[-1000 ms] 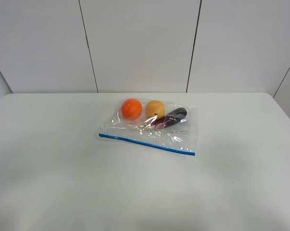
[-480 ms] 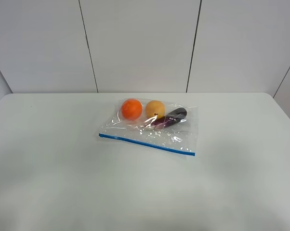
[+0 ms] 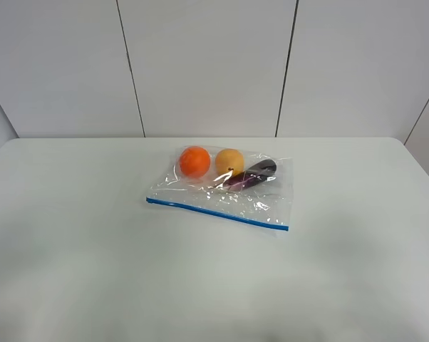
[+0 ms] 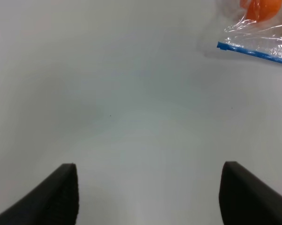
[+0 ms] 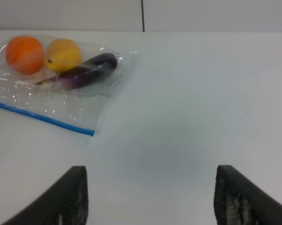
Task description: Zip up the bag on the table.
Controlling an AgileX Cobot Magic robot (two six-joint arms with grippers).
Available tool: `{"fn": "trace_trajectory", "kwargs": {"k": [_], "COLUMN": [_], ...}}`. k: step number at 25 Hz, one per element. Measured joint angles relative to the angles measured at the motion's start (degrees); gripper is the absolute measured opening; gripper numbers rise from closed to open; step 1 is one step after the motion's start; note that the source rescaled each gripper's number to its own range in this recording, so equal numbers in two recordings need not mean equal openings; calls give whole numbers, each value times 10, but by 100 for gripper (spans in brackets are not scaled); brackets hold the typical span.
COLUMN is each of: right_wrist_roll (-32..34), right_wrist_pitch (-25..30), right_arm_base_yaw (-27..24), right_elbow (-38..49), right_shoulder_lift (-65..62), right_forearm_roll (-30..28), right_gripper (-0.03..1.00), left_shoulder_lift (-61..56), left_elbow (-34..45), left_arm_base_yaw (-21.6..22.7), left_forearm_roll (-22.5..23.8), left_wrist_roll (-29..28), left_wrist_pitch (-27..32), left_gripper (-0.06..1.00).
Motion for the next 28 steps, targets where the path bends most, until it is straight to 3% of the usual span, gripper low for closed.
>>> {"fn": "trace_trajectory", "kwargs": {"k": [11, 28], "right_wrist_roll": [37, 43], "right_wrist_pitch": [4, 4], "right_arm_base_yaw": [0, 0], "right_elbow": [7, 7], "right_shoulder_lift": [0, 0], "right_forearm_roll": [-35, -36], "right_gripper": [71, 71], "left_shoulder_lift": [0, 0], "left_elbow": [0, 0], "left_arm_base_yaw": [0, 0], "left_forearm_roll": [0, 0], "left_wrist_roll": [0, 0], "left_wrist_pitch": [0, 0], "left_gripper": [81, 81]}}
